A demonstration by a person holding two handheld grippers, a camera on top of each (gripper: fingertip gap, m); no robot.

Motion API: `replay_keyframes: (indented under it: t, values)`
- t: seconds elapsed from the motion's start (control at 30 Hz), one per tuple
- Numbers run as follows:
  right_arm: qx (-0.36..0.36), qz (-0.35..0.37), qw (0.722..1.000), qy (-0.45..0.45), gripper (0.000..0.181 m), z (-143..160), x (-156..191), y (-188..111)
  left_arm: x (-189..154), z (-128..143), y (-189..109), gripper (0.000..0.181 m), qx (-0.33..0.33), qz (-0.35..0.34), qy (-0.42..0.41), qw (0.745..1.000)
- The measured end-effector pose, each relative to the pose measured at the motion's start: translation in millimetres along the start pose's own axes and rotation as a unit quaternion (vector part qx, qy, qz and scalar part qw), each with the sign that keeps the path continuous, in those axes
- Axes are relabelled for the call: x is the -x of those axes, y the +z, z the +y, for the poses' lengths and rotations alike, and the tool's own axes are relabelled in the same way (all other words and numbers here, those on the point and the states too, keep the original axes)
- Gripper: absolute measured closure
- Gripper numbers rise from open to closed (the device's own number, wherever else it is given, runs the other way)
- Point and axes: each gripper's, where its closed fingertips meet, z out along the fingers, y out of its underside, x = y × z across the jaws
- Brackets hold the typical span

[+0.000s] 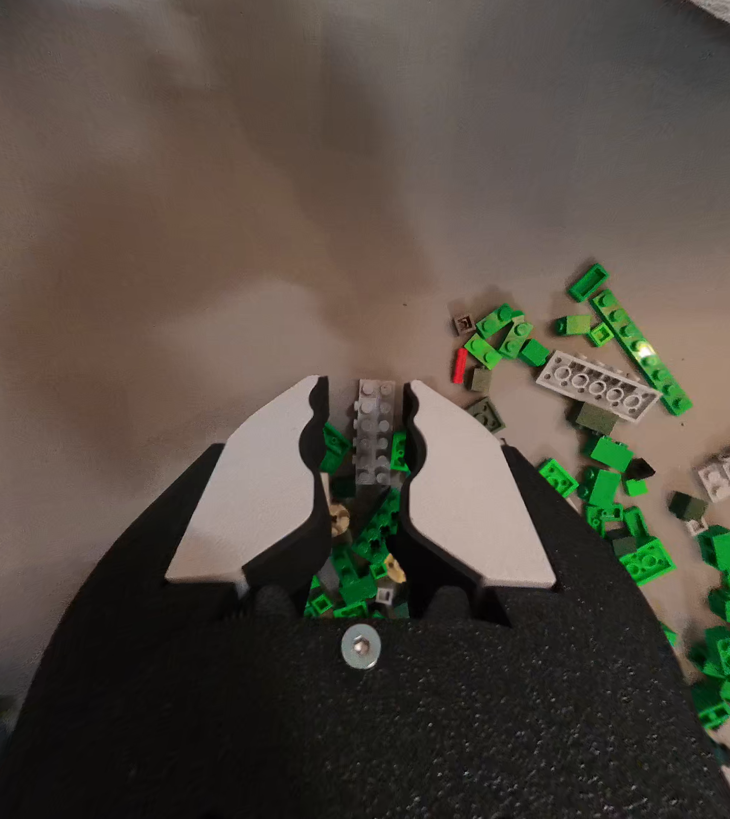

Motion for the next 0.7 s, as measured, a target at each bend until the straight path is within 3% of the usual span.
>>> replay_keyframes:
  t: [0.13, 0.23, 0.37, 0.43, 0.53, 0.7]
  values:
    - [0.041, -0.007, 0.999, -0.002, 0.15, 5, -3, 9, -2, 0, 0, 0.181, 0.003, 0.001, 0.005, 1.0]
    - [0.062, -0.001, 0.998, -0.006, 0.166, 8, -6, 10, -3, 0, -1, 0.181, 0.001, 0.002, 0.007, 1.0]
    - [0.056, 0.01, 0.998, -0.012, 0.167, 4, -8, 4, -4, 0, -1, 0.181, 0.0, 0.004, 0.007, 1.0]
    - [0.011, 0.034, 0.999, -0.028, 0.167, -14, -10, -10, -3, 0, -1, 0.181, -0.001, 0.004, 0.007, 1.0]
    - [-0.11, 0.112, 0.983, -0.09, 0.167, -65, -19, -48, -2, -4, -3, 0.181, -0.012, -0.003, 0.004, 1.0]
    - [-0.259, 0.243, 0.91, -0.214, 0.168, -138, -22, -97, -5, -10, -4, 0.181, -0.025, 0.004, 0.011, 1.0]
